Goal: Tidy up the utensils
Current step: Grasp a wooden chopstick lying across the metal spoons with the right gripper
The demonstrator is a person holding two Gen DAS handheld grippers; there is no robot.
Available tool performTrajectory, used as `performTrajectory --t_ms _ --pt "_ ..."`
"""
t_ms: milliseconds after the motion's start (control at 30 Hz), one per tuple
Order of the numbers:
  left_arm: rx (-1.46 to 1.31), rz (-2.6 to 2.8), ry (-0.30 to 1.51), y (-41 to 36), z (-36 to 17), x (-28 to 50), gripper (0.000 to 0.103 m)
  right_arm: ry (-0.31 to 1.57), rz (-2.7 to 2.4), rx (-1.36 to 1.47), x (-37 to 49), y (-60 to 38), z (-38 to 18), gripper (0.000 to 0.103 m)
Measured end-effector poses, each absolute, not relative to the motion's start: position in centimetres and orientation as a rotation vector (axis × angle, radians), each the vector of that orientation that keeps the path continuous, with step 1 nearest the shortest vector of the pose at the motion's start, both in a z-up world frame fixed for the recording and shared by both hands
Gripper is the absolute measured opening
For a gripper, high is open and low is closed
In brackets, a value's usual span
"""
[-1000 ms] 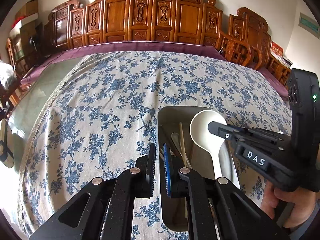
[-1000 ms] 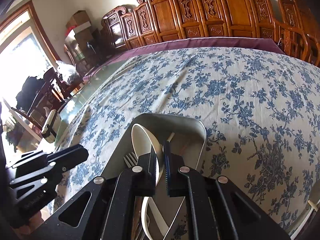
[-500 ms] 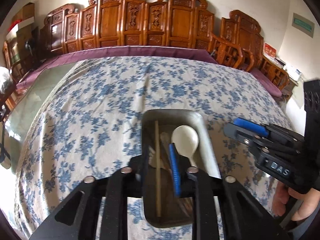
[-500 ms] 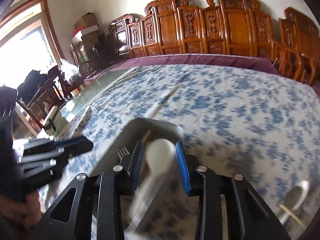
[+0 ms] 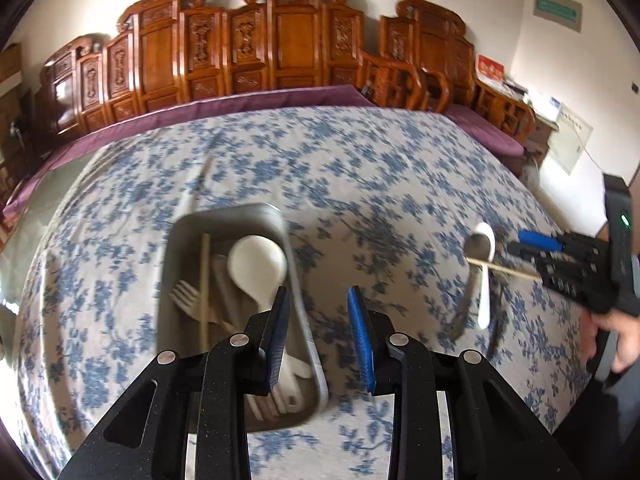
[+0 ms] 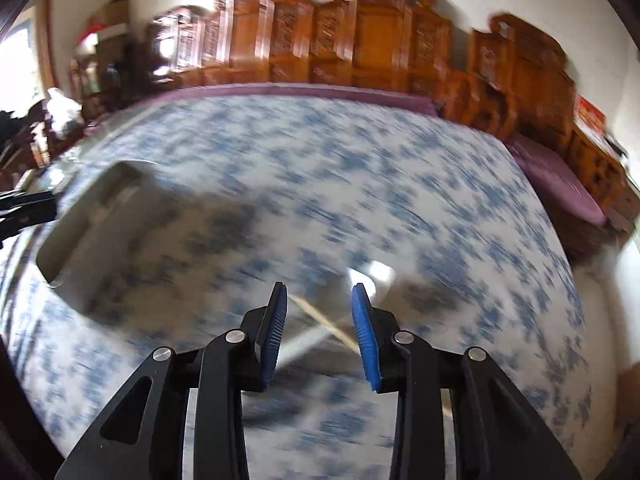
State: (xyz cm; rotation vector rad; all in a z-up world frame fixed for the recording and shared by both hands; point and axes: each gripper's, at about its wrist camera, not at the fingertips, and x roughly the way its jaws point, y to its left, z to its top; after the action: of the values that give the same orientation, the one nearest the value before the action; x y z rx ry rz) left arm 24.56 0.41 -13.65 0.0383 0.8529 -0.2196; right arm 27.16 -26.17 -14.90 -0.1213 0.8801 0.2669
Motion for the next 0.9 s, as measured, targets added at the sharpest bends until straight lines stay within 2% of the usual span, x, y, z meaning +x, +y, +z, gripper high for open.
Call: performTrajectory --t_ms 300,367,767,900 --pt "0.095 -0.270 0.894 -3.7 -16.0 23.9 0.028 0.992 0.211 -0.130 27.5 -31.7 -19.5 0.037" --pt "0.108 -0.278 0.904 -4.4 -16.5 23.9 0.028 0.990 0.226 -0.112 27.4 -32.3 -19.6 0.040" --pt "0.179 -0.296 0.943 -7.5 -18.8 23.6 0.028 1.002 0.323 -0.154 26.4 -31.4 -19.8 0.040" --pt "0.201 -0.290 0.957 -7.9 -19.3 23.7 0.028 0.997 0.349 -0.152 26.5 -31.2 -19.7 0.033"
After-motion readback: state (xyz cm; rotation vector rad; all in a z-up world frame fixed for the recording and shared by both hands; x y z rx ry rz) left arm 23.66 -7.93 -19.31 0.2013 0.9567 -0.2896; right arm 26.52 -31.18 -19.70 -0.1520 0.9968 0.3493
